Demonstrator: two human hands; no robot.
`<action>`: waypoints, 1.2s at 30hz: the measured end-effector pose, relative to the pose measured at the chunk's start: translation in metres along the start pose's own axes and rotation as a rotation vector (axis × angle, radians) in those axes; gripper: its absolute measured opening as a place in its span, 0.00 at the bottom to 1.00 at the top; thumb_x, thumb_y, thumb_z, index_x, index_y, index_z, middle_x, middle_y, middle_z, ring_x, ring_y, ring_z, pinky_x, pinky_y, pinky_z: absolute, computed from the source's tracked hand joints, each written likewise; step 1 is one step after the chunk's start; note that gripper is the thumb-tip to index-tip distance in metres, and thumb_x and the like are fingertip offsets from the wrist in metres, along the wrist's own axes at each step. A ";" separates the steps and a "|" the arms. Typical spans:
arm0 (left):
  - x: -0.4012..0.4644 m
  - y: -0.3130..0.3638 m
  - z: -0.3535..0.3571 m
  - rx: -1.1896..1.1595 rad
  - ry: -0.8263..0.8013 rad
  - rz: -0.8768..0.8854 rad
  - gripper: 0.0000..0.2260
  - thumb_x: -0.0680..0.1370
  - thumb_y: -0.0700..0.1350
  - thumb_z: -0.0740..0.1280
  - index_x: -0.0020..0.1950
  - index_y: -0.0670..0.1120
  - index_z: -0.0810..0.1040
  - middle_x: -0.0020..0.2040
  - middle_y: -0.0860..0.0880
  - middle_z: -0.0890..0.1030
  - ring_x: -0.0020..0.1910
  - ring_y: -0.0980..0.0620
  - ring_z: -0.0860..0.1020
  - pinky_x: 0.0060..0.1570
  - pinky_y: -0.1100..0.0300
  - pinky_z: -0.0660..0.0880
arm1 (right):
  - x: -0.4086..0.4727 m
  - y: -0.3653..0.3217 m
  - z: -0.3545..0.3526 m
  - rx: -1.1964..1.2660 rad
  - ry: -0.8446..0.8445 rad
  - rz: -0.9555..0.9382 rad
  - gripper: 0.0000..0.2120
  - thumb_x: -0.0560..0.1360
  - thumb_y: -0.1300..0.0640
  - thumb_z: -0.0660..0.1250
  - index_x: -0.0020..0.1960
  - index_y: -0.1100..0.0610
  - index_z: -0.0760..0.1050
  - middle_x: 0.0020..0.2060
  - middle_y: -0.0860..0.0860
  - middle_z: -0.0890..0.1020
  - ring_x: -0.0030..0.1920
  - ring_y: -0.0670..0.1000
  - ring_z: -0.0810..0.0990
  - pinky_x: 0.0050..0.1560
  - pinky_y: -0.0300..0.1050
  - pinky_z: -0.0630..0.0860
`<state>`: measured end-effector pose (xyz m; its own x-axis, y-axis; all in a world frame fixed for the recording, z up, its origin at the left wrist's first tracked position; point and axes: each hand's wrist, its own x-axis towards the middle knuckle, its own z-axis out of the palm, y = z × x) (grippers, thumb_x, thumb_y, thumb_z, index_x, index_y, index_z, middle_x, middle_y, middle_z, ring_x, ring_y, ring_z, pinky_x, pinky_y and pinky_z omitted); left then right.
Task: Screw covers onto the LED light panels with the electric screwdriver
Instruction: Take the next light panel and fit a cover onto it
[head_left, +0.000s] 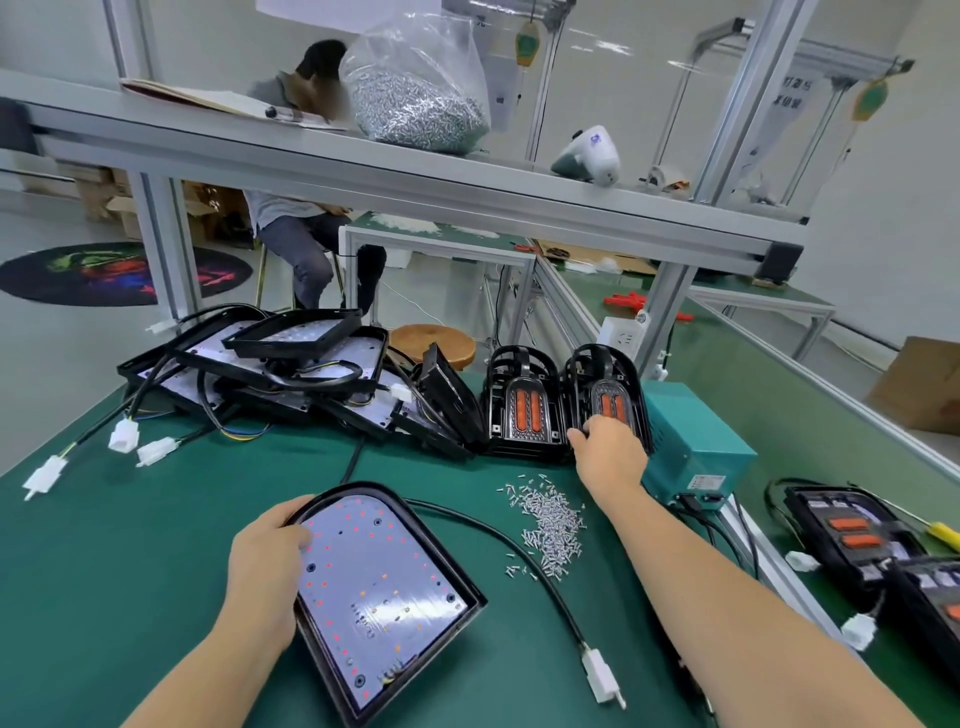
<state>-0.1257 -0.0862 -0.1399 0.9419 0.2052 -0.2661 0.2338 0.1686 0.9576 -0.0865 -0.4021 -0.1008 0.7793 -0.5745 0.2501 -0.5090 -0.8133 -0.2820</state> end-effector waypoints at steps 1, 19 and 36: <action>0.000 0.000 0.000 0.001 0.000 0.001 0.20 0.73 0.27 0.55 0.50 0.45 0.80 0.44 0.46 0.81 0.41 0.47 0.78 0.39 0.56 0.74 | 0.001 -0.001 0.002 -0.015 -0.008 -0.002 0.12 0.81 0.51 0.63 0.52 0.59 0.78 0.48 0.56 0.82 0.48 0.58 0.81 0.39 0.44 0.70; -0.005 0.003 0.000 -0.118 -0.051 -0.057 0.04 0.74 0.38 0.63 0.39 0.42 0.75 0.36 0.43 0.74 0.36 0.47 0.69 0.38 0.55 0.68 | -0.018 0.004 -0.022 0.239 0.321 -0.277 0.11 0.76 0.62 0.65 0.36 0.62 0.69 0.34 0.57 0.73 0.33 0.57 0.68 0.37 0.46 0.60; -0.003 0.004 -0.006 -0.237 -0.194 -0.210 0.07 0.77 0.41 0.64 0.42 0.41 0.80 0.36 0.44 0.83 0.33 0.47 0.80 0.42 0.54 0.75 | -0.241 -0.047 -0.032 0.216 0.302 -1.024 0.10 0.63 0.58 0.74 0.31 0.56 0.72 0.29 0.51 0.73 0.26 0.51 0.74 0.22 0.42 0.70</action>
<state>-0.1289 -0.0799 -0.1357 0.9127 -0.0408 -0.4066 0.3862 0.4110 0.8258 -0.2622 -0.2287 -0.1186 0.6600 0.3433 0.6683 0.4286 -0.9026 0.0404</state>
